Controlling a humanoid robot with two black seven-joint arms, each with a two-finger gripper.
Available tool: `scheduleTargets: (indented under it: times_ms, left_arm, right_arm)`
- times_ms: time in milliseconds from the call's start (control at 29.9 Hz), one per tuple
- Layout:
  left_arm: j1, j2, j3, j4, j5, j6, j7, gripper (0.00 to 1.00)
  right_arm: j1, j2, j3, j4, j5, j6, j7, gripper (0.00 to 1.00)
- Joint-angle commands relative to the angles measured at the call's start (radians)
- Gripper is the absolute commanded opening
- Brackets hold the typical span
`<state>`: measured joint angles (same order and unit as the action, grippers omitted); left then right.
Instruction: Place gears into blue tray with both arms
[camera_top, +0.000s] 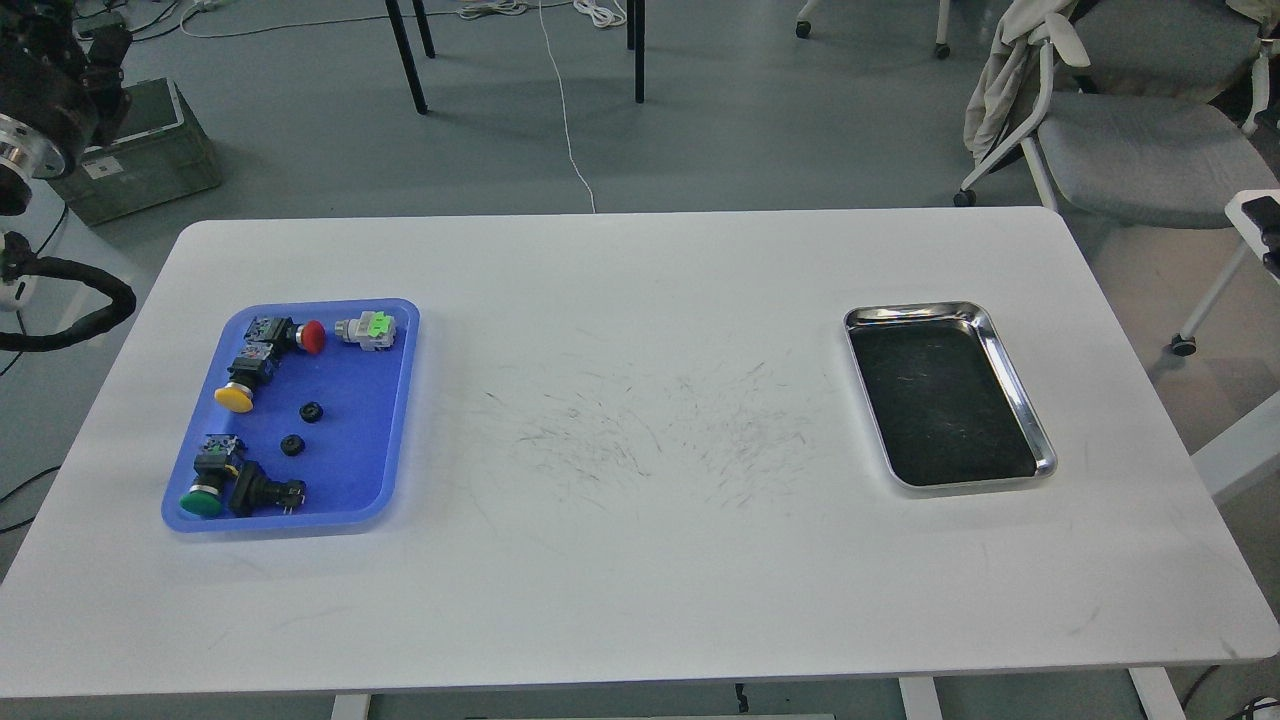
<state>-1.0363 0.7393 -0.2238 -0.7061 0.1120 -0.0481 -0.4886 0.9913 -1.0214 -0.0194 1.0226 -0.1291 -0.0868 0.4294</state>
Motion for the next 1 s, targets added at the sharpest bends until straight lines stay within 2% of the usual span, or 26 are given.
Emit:
scheduleTargets:
  times_ms: [0,167,301,368,435,502,568,635,769,970]
  left_arm:
    - [0.005,-0.03,0.004,0.01,-0.003,-0.006,0.0,0.95]
    - [0.007,-0.083,-0.003,0.01,-0.014,-0.062,0.0,0.96]
    - [0.009,-0.094,-0.002,-0.013,-0.041,-0.104,0.0,0.97]
    - [-0.001,-0.083,-0.011,-0.027,-0.069,-0.18,0.089,0.97]
    - [-0.004,-0.058,-0.015,-0.021,-0.095,-0.245,0.245,0.97]
    - [-0.007,-0.054,-0.038,-0.009,-0.117,-0.248,0.382,0.97]
    - [0.001,-0.051,-0.089,0.007,-0.146,-0.254,0.444,0.98]
    - [0.007,-0.047,-0.123,0.01,-0.158,-0.268,0.456,0.98]
    - [0.01,-0.054,-0.129,0.016,-0.166,-0.276,0.446,0.98]
    - [0.019,-0.086,-0.138,0.073,-0.176,-0.242,0.427,0.98]
  right_arm:
    - [-0.005,0.009,0.009,0.017,0.103,-0.002,0.0,0.99]
    - [-0.008,0.038,0.041,0.027,0.213,-0.004,0.006,0.99]
    - [-0.008,0.087,0.07,0.031,0.235,-0.051,-0.006,0.99]
    - [-0.008,0.093,0.107,0.036,0.276,-0.027,-0.009,0.99]
    - [-0.011,0.11,0.127,0.048,0.366,0.004,-0.009,0.99]
    - [-0.008,0.132,0.131,0.065,0.445,0.022,-0.009,0.99]
    - [-0.011,0.141,0.13,0.088,0.47,0.032,-0.009,0.99]
    - [-0.014,0.142,0.127,0.086,0.476,0.035,-0.021,0.99]
    - [-0.011,0.171,0.131,0.088,0.48,0.042,-0.078,0.99]
    - [-0.013,0.182,0.159,0.083,0.473,0.044,-0.077,0.99]
